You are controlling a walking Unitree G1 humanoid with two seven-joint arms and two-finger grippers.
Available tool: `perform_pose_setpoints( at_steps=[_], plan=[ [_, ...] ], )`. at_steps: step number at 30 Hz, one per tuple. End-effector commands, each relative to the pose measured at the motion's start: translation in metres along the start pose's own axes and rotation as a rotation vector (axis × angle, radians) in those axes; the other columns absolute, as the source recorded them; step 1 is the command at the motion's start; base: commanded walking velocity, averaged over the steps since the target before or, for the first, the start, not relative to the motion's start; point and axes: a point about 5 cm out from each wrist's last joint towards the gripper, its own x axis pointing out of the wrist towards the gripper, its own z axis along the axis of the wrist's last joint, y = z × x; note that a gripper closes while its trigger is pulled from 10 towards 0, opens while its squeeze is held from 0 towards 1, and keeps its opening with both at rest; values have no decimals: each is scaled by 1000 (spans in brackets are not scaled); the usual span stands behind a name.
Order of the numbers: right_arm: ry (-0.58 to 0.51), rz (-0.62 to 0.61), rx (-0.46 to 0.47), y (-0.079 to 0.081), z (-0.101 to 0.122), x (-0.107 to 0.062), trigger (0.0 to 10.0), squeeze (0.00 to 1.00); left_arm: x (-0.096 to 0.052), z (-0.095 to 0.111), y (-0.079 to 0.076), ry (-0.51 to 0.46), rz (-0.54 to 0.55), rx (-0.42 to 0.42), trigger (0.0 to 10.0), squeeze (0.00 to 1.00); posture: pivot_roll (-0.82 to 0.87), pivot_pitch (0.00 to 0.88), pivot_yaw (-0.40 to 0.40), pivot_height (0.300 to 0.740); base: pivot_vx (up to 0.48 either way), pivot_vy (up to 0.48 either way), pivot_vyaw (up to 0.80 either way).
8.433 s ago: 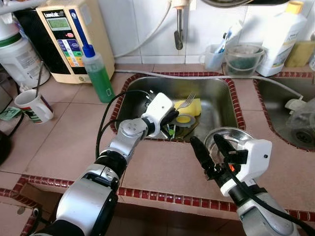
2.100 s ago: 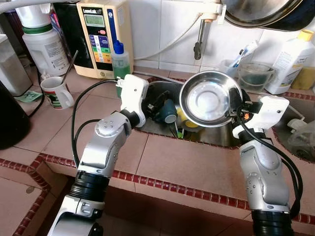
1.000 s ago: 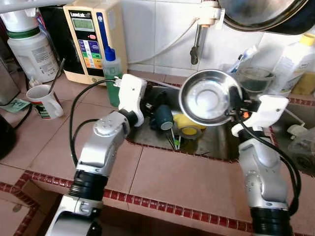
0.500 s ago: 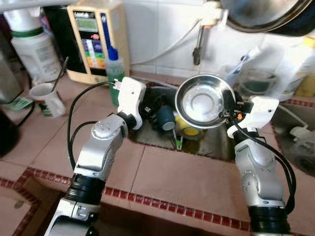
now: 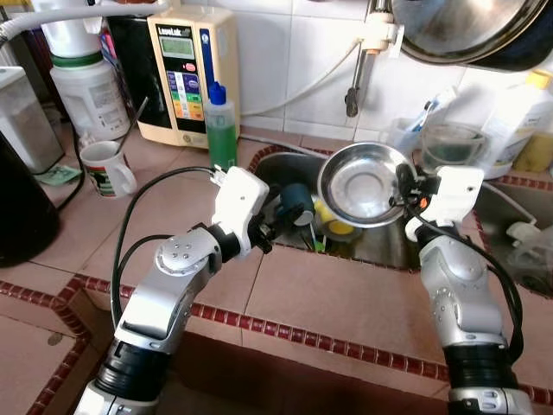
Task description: Kitchen organization
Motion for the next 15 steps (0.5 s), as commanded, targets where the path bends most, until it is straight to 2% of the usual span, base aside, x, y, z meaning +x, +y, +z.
perform_pose_setpoints(
  at_steps=[1,15],
  plan=[
    [-12,5,-17,0,4,6,10000,0,-2,6,-6,-4,-40,8,10000,0,41,86,29,740,0,0,0],
    [18,23,-22,5,4,28,10000,0,-23,20,-19,41,-113,12,10000,0,77,216,62,740,0,0,0]
  ],
)
